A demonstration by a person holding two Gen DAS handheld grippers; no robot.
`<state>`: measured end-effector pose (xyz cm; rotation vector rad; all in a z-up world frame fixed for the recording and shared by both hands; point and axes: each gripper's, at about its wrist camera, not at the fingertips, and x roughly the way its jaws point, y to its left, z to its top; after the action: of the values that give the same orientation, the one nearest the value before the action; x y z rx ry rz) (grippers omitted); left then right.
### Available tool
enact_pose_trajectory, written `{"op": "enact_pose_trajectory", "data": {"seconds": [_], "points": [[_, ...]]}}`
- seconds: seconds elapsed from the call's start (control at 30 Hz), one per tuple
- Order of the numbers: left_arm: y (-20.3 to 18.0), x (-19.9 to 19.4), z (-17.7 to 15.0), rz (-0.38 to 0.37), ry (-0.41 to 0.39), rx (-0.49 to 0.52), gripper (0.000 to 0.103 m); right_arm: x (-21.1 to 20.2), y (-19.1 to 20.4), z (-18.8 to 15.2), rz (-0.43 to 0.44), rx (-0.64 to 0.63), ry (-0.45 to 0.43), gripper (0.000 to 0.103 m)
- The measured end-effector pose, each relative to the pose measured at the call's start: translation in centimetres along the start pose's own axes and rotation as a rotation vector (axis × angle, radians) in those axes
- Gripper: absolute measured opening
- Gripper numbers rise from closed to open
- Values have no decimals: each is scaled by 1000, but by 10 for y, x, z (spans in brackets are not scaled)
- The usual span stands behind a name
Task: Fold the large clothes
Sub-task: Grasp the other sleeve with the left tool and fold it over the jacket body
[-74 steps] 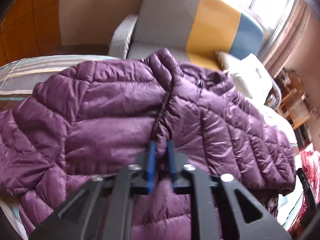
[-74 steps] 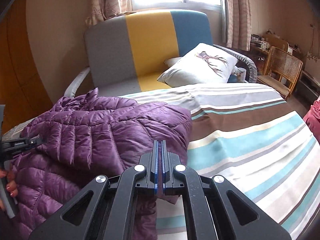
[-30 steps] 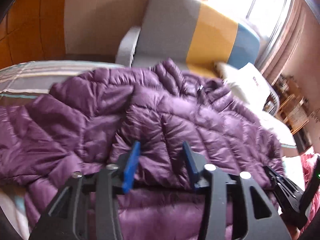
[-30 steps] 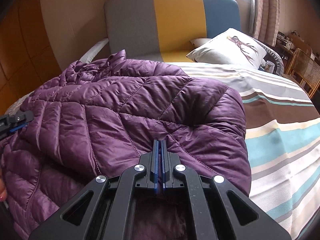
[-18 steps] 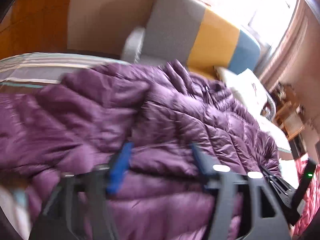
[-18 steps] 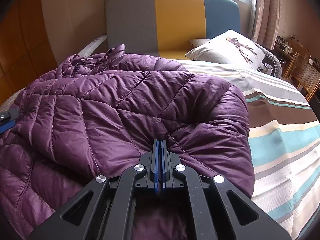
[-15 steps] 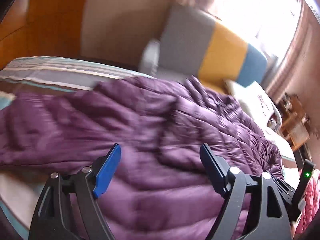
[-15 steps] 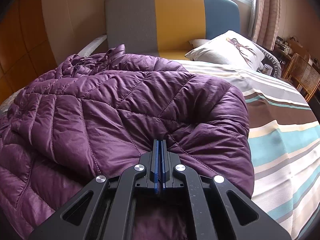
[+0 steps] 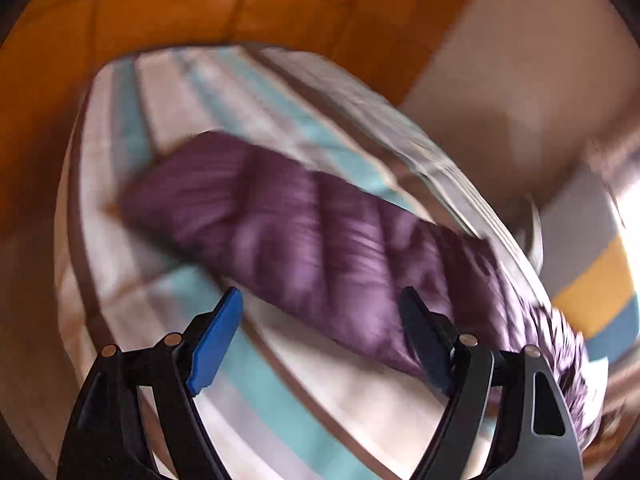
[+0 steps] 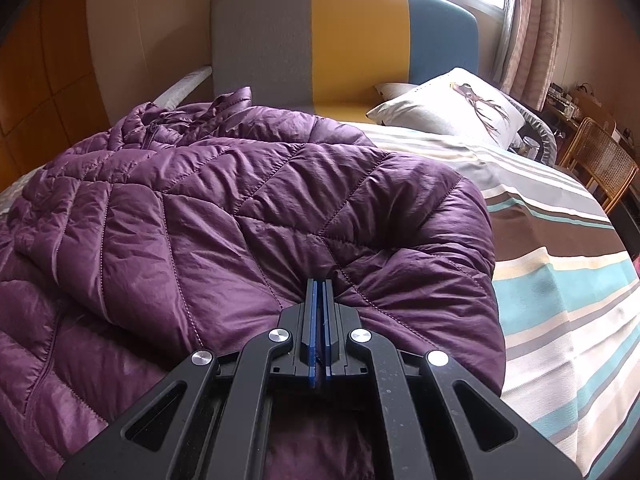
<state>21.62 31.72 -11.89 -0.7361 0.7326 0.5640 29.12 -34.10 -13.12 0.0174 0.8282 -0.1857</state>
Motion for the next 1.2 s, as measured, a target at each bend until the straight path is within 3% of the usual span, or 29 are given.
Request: {"op": "enact_pose_trajectory", "data": {"seconds": [0.1,0.2,0.27,0.33,0.37,0.43,0.47,0.57,0.8,0.97,1.2], "points": [[30,14,12,-30,37,-134,76,0,0,0,0,1,0,1],[39,21,18,-38,18,-166,67,0,1,0,-4,-2,-1,1],[37,30,20,-24,27,-157,48,0,1,0,-7,-3,-1,1],[43,37,23,-10,24,-176,37,0,2,0,-10,-5,-1,1],[45,39,23,-13,23,-184,23,0,2,1,-10,-5,-2,1],[43,38,24,-26,21,-183,9,-1,1,0,-9,-4,-2,1],[40,35,25,-27,3,-173,7,-1,2,1,-8,-4,-2,1],[20,12,24,-2,-80,-99,5,-1,2,0,-10,-5,-1,1],[-68,-53,9,-121,-260,163,5,-1,2,0,-8,-4,1,1],[-139,-80,-22,-242,-267,333,5,-1,-2,1,9,11,3,1],[-213,-80,-83,-310,-199,538,5,-8,-3,7,13,0,9,1]]}}
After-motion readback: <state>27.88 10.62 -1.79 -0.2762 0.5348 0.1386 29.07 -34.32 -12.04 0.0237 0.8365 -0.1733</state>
